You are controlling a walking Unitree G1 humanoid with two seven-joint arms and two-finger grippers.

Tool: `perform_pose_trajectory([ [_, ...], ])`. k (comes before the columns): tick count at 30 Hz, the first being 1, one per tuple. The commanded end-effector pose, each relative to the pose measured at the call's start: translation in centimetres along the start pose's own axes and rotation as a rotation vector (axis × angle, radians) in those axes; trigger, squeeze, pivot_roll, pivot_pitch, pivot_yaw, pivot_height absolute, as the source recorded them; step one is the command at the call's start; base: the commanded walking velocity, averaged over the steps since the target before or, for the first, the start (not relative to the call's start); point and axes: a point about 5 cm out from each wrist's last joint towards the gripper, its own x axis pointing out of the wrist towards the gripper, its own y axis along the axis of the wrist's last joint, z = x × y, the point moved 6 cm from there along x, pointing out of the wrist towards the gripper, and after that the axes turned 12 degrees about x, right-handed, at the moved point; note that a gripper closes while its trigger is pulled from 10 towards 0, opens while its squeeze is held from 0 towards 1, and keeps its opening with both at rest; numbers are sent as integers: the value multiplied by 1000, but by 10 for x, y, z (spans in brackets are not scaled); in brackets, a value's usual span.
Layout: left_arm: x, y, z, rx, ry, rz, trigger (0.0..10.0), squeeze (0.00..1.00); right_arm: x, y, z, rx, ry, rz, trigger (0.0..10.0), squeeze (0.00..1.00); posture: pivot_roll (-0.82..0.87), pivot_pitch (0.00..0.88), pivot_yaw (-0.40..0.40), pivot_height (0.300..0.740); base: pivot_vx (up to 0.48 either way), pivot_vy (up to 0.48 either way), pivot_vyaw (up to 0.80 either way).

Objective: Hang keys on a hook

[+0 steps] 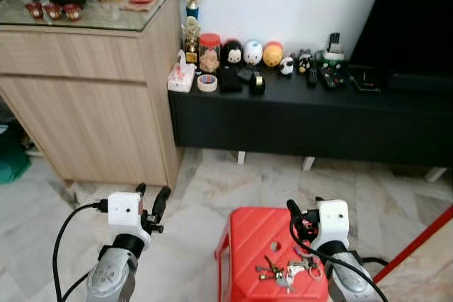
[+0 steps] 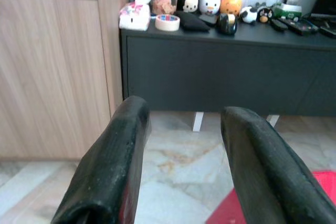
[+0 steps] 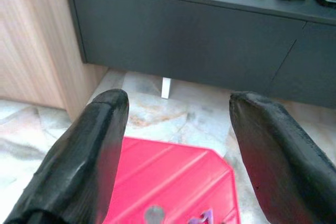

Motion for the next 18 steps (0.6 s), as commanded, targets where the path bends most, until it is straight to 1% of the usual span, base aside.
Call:
perform_pose_trajectory([
  [1, -2, -2, 2, -4, -6, -6, 10000, 0, 0, 1, 2, -18, -5, -5, 10000, 0, 81, 0, -68, 631, 0, 0, 0],
  [13, -2, -3, 1, 0, -3, -16, 10000, 0, 1, -4, 3, -21, -7, -29, 10000, 0, 81, 0, -63, 631, 0, 0, 0],
  [14, -1, -4, 1, -1, -3, -18, 10000, 0, 2, -10, 3, -43, -8, -68, 10000, 0, 80, 0, -62, 631, 0, 0, 0],
  [15, -1, -4, 2, -1, -4, -18, 10000, 0, 3, -12, 3, -49, -8, -79, 10000, 0, 80, 0, -62, 631, 0, 0, 0],
  [18, -1, -6, 2, -4, -2, -21, 10000, 0, 4, -7, 2, -30, -7, -50, 10000, 0, 81, 0, -62, 611, 0, 0, 0],
])
